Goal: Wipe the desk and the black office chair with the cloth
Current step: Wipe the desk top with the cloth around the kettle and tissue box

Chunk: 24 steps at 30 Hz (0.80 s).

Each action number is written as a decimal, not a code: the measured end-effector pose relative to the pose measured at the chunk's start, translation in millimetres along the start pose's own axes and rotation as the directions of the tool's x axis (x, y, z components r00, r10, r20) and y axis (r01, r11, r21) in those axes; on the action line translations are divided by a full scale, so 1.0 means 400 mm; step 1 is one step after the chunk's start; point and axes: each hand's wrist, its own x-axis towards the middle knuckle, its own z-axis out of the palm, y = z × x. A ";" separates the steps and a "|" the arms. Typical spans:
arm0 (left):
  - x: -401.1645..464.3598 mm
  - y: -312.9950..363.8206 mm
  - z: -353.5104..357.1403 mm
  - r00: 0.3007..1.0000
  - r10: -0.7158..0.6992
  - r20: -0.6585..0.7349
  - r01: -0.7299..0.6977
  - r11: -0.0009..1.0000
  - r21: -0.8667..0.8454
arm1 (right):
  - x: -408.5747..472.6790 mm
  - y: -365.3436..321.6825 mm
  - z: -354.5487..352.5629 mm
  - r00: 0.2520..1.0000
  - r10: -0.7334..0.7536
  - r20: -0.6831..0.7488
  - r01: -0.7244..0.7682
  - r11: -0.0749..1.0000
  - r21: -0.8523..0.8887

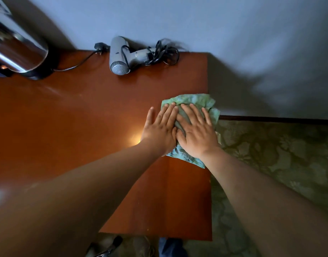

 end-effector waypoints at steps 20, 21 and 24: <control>0.022 0.001 -0.005 0.999 -0.043 0.000 0.043 0.999 -0.004 | 0.062 -0.038 0.004 0.994 0.111 -0.010 -0.111 0.993 0.041; 0.007 0.004 0.000 0.999 -0.039 0.003 0.039 0.999 0.006 | 0.048 -0.043 0.005 0.993 0.116 -0.015 -0.115 0.993 0.033; -0.067 0.015 0.025 1.000 -0.022 -0.013 0.022 1.000 0.002 | -0.027 -0.080 0.017 0.992 0.125 -0.029 -0.125 0.992 0.023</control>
